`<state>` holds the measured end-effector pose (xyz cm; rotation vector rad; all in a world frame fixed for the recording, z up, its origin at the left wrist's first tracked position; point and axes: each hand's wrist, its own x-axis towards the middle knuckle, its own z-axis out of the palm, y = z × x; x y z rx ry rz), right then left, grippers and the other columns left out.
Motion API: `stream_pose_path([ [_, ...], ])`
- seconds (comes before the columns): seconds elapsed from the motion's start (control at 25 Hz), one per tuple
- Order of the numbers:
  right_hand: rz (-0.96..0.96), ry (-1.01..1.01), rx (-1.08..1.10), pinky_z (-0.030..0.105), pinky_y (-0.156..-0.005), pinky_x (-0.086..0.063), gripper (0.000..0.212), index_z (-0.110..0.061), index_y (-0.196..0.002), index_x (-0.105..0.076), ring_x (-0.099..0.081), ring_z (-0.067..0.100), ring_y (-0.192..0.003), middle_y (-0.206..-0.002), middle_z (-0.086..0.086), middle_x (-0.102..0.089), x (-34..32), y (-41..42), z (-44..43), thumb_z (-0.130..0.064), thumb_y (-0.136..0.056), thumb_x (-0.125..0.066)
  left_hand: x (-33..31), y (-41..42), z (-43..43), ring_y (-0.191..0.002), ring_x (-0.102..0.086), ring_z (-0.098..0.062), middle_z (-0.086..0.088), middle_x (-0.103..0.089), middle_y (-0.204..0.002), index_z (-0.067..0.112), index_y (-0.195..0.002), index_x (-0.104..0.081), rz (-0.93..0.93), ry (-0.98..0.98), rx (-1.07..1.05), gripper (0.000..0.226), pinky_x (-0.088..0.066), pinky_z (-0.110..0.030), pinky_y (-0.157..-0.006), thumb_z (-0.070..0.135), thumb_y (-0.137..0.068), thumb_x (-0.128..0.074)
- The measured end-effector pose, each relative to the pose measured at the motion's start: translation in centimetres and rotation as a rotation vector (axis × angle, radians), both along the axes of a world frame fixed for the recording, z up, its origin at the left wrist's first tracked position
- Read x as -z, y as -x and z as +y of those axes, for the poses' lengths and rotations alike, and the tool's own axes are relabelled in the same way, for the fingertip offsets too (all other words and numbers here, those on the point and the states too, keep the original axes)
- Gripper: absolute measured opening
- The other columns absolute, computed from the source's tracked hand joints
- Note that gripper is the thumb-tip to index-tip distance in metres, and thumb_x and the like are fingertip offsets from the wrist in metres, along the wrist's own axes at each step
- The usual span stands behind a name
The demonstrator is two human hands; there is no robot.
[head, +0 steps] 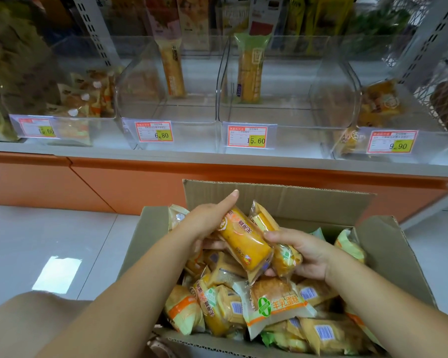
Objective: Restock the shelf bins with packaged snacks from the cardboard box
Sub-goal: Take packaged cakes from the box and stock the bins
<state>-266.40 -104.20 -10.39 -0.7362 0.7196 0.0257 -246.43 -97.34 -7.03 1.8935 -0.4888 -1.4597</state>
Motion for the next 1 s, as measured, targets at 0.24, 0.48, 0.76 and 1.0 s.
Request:
stream_pose_path([
  [0.24,-0.045,-0.061,0.173,0.041,-0.07,-0.06,0.091,-0.004,-0.12,-0.061,-0.069,0.034,-0.094,-0.113,0.024,-0.067,0.6,0.0,0.0,-0.02,-0.039,-0.098,1.4,1.1,1.1,-0.073,-0.068,-0.016,-0.01,-0.074,-0.086,0.008,-0.108,-0.068,0.501,0.094,-0.087,0.042,-0.058,-0.028,-0.07,0.027,-0.072,-0.076],
  [0.48,-0.056,-0.056,0.231,0.05,-0.095,-0.048,0.082,-0.006,-0.116,-0.069,-0.065,0.036,-0.096,-0.115,0.024,-0.066,0.7,0.6,-0.8,-0.025,-0.041,-0.096,1.6,0.9,1.4,-0.076,-0.073,-0.025,-0.012,-0.076,-0.091,0.009,-0.112,-0.061,0.464,0.14,-0.15,0.031,-0.062,-0.042,-0.069,0.021,-0.085,-0.07],
  [0.76,-0.058,-0.03,0.303,0.045,-0.079,-0.057,0.053,-0.006,-0.128,-0.055,-0.068,0.035,-0.099,-0.112,0.024,-0.066,0.0,1.3,-1.1,-0.032,-0.082,-0.06,1.8,0.7,1.6,-0.1,-0.071,-0.032,-0.019,-0.073,-0.109,0.007,-0.122,-0.061,0.424,0.13,-0.103,0.042,-0.06,-0.042,-0.081,0.025,-0.086,-0.072],
  [1.0,-0.02,0.087,0.281,0.052,-0.091,-0.052,0.066,-0.014,-0.132,-0.053,-0.064,0.036,-0.11,-0.123,0.02,-0.065,-0.1,1.8,-1.1,-0.024,-0.07,-0.074,1.1,1.2,1.6,-0.09,-0.073,-0.027,-0.014,-0.074,-0.106,0.012,-0.124,-0.059,0.393,0.187,-0.084,0.049,-0.06,-0.039,-0.072,0.026,-0.079,-0.074],
])
